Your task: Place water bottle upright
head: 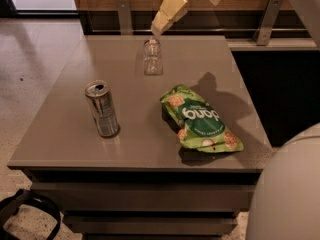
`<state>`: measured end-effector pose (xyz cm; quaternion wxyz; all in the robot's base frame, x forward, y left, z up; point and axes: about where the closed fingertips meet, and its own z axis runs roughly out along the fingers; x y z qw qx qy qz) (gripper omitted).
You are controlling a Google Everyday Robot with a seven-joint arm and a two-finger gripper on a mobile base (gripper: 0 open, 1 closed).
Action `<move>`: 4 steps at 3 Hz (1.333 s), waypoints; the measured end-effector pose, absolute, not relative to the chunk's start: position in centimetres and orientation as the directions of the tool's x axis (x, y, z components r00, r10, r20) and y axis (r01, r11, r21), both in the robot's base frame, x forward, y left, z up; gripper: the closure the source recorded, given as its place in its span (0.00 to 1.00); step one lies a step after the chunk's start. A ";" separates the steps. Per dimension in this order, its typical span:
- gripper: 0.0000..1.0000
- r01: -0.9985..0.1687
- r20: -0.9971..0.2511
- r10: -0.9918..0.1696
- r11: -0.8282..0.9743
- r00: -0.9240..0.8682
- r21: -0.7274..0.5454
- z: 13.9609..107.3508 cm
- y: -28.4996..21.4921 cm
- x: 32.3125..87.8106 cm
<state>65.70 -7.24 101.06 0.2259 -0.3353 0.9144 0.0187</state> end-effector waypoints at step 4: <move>0.00 -0.539 -0.498 -0.472 0.842 -0.727 -0.010 97.2 -5.5 69.2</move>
Offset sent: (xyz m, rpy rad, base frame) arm 0.0398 0.0108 -0.0600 0.1719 -0.0086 -0.1658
